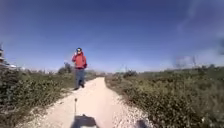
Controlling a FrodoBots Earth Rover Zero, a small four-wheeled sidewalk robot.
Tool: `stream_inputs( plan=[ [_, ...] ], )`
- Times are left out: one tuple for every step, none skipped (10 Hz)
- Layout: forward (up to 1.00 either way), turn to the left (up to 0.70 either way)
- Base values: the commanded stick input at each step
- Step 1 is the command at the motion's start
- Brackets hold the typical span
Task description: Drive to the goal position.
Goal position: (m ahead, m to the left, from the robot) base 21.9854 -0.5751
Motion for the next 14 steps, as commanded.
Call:
stream_inputs(
  plan=[
    [0.44,0.0],
    [0.44,0.0],
    [0.44,0.0],
    [0.44,0.0],
    [0.44,0.0],
    [0.44,0.0],
    [0.45,0.0],
    [0.46,0.0],
    [0.46,0.0],
    [0.46,0.0],
    [0.46,0.0],
    [0.46,0.0],
    [0.46,0.0],
    [0.46,0.0]
  ],
)
